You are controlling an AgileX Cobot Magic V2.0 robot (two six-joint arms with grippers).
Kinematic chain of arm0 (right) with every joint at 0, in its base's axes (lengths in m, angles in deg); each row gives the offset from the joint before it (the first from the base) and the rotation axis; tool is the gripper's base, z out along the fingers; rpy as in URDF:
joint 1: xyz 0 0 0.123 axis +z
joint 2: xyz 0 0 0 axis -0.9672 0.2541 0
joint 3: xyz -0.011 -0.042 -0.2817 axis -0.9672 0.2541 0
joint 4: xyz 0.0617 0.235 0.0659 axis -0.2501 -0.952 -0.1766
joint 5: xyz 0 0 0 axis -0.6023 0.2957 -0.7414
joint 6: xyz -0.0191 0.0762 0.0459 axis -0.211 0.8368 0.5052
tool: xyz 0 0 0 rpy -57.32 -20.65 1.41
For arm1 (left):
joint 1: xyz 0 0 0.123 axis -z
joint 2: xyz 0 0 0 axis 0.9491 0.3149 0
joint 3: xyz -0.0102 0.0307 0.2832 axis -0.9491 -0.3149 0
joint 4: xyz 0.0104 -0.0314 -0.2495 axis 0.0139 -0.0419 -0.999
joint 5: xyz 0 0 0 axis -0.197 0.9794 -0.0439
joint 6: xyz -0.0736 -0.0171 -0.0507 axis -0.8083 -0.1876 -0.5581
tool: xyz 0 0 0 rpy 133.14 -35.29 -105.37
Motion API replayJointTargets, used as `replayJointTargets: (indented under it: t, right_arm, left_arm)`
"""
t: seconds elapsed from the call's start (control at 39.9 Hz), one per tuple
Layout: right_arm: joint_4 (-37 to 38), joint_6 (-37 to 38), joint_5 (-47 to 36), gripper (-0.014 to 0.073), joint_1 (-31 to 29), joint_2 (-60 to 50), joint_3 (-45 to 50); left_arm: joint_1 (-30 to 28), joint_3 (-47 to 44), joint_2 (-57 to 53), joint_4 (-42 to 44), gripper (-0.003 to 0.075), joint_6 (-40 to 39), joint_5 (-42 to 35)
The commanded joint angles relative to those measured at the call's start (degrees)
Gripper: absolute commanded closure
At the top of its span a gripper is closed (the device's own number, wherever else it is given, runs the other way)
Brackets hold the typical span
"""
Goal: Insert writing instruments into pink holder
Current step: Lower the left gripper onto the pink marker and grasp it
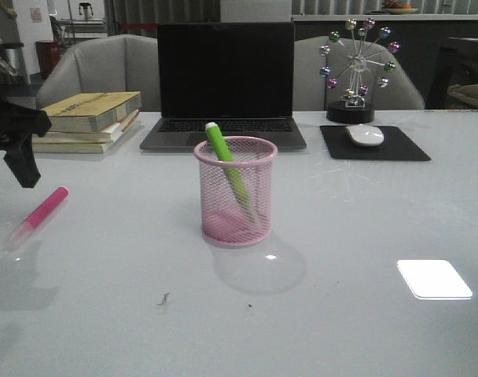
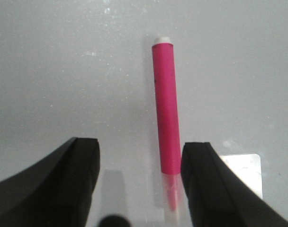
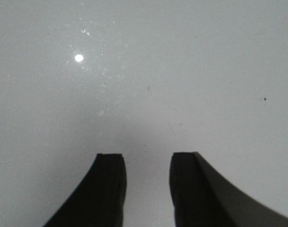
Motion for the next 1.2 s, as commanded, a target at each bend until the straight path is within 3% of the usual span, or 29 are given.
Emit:
replayJointTargets:
  t: [0.0, 0.48, 0.88, 1.0, 1.18]
  right_arm:
    - [-0.1, -0.1, -3.1, 0.0233, -0.5, -0.7, -1.5]
    - [-0.1, -0.1, -0.7, 0.0233, -0.5, -0.7, -1.5]
    - [-0.1, -0.1, -1.0, 0.0233, -0.5, -0.7, -1.5]
    - [-0.1, -0.1, -1.0, 0.0233, -0.5, -0.7, -1.5]
    - [-0.1, -0.1, -1.0, 0.0233, -0.5, -0.7, -1.5]
  left_arm:
    - [1.1, 1.9, -1.4, -0.4, 0.0272, -0.2, -3.8]
    - [2.2, 8.8, 7.4, -1.0, 0.0272, -0.2, -3.5]
    - [2.2, 9.2, 12.7, -1.7, 0.0276, -0.2, -1.7]
    - [2.2, 9.2, 13.5, -1.9, 0.0355, -0.2, -0.7]
    - [2.2, 9.2, 13.7, -1.9, 0.0580, -0.2, -0.6]
